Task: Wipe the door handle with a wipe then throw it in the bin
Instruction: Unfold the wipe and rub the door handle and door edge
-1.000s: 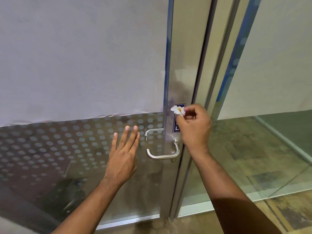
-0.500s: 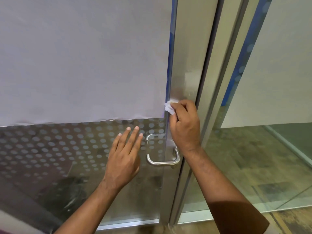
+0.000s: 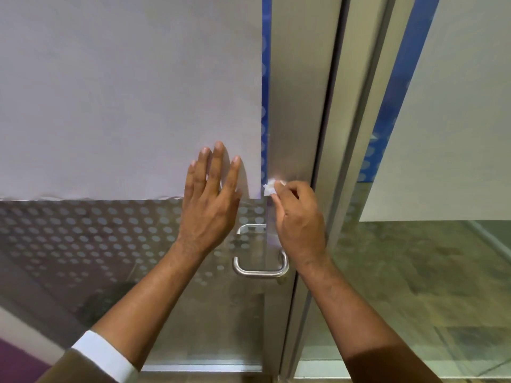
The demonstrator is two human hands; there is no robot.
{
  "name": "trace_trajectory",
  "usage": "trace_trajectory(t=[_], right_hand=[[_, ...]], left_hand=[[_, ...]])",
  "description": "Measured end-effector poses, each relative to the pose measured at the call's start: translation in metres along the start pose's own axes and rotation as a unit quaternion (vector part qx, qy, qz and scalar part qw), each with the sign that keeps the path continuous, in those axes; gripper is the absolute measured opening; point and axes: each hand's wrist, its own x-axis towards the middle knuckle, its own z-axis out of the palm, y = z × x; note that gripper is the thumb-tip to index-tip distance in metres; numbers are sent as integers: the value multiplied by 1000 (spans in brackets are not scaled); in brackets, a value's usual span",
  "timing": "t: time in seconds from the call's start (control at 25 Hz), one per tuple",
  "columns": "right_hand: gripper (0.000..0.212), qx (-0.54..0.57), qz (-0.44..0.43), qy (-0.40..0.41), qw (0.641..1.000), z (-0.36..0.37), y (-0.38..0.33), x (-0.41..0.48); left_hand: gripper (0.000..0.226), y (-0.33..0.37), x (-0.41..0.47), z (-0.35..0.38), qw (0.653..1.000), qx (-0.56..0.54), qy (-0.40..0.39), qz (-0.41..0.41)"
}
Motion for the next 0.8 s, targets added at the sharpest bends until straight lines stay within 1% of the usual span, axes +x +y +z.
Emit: trace_trajectory(t=[0.12, 0.2, 0.32, 0.44, 0.52, 0.56, 0.64, 0.72, 0.8], right_hand=[[15, -14, 2, -44, 999, 2, 10, -22], [13, -17, -3, -52, 999, 2, 12, -24], [3, -14, -22, -35, 999, -1, 5, -5], [6, -6, -27, 4, 1000, -4, -4, 19], [7, -9, -17, 21, 1000, -1, -6, 20], [6, -9, -8, 20, 1000, 0, -6, 13], [6, -12, 5, -7, 1000, 5, -5, -11], [5, -15, 1, -33, 999, 8, -4, -28], [7, -9, -4, -16, 1000, 9, -3, -22]], left_hand=[[65, 2, -1, 2, 1000, 12, 0, -6], [66, 1, -1, 3, 1000, 14, 0, -5], [65, -4, 0, 4, 1000, 15, 10, 2], [65, -7, -1, 6, 1000, 18, 19, 12], [66, -7, -1, 9, 999, 13, 30, 13], [66, -8, -1, 10, 999, 9, 34, 13], [67, -8, -1, 11, 999, 5, 35, 13], [67, -9, -1, 11, 999, 3, 35, 14], [67, -10, -1, 12, 999, 0, 34, 17]])
